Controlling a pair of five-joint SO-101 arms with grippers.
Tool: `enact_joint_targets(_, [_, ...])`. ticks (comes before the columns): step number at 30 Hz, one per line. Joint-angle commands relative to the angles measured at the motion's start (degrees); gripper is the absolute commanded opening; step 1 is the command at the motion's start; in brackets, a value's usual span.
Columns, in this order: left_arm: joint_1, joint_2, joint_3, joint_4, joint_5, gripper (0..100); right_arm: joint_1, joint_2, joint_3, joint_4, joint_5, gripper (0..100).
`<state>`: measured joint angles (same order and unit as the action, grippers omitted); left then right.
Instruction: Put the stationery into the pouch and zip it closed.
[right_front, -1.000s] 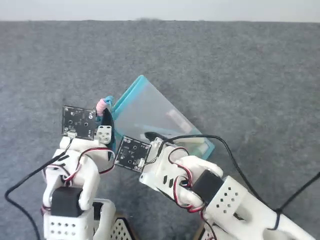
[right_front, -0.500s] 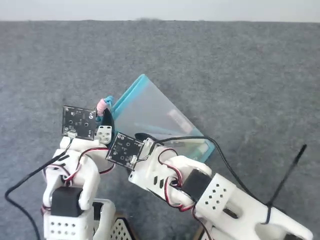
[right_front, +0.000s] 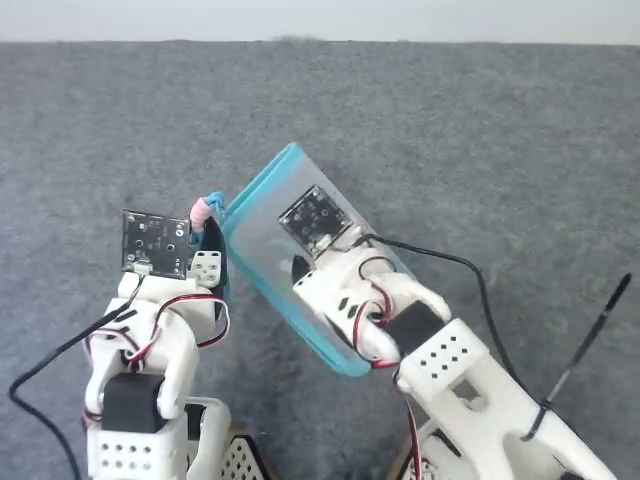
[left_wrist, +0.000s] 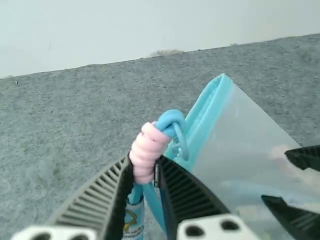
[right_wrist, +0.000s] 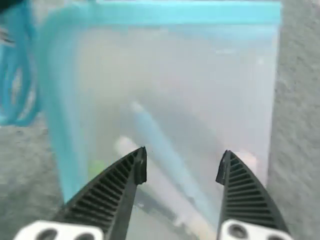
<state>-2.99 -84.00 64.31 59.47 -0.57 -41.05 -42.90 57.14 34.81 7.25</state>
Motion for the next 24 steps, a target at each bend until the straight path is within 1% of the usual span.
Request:
enact_joint_targets(1, [-0.26, -1.23, 0.84, -0.88, 1.05, 1, 3.74, 0.13, -0.79, 1.27, -0.62, 22.7])
enact_joint_targets(5, [-0.7, -1.23, 9.01, -5.71, 0.88, 2, 7.34, 1.27, -0.79, 7.6, 0.53, 22.6])
enact_joint_targets(7, [-0.26, -1.23, 10.59, -7.03, 0.88, 6, 8.57, 2.42, -0.97, 8.4, 1.32, 22.6])
enact_joint_targets(9, [1.05, -1.23, 10.77, -6.15, 0.88, 12, 9.71, 3.82, -2.37, 9.54, 1.23, 22.6])
enact_joint_targets(11, [3.52, -1.49, 10.68, -3.69, 0.88, 16, 11.12, 6.11, -5.01, 12.35, 1.23, 22.7])
enact_joint_targets(13, [5.27, -1.49, 10.77, -3.43, 0.88, 17, 12.97, 9.45, -7.65, 14.73, 1.23, 22.8])
enact_joint_targets(17, [5.27, -1.58, 10.59, -3.43, 0.88, 17, 14.2, 17.19, -11.69, 16.84, 1.32, 22.7])
enact_joint_targets(19, [2.46, -1.67, 10.42, -4.48, 1.05, 17, 14.02, 19.82, -13.27, 17.63, 1.32, 22.7])
enact_joint_targets(21, [-3.52, -1.67, 10.42, -7.03, 1.32, 16, 12.97, 20.7, -14.42, 18.77, 1.32, 22.7])
enact_joint_targets(22, [-6.95, -1.67, 10.42, -8.53, 1.58, 16, 11.56, 20.53, -14.68, 19.21, 1.41, 22.7])
enact_joint_targets(24, [-12.75, -1.58, 9.98, -10.9, 3.52, 16, 6.2, 19.56, -14.77, 19.3, 1.85, 22.7])
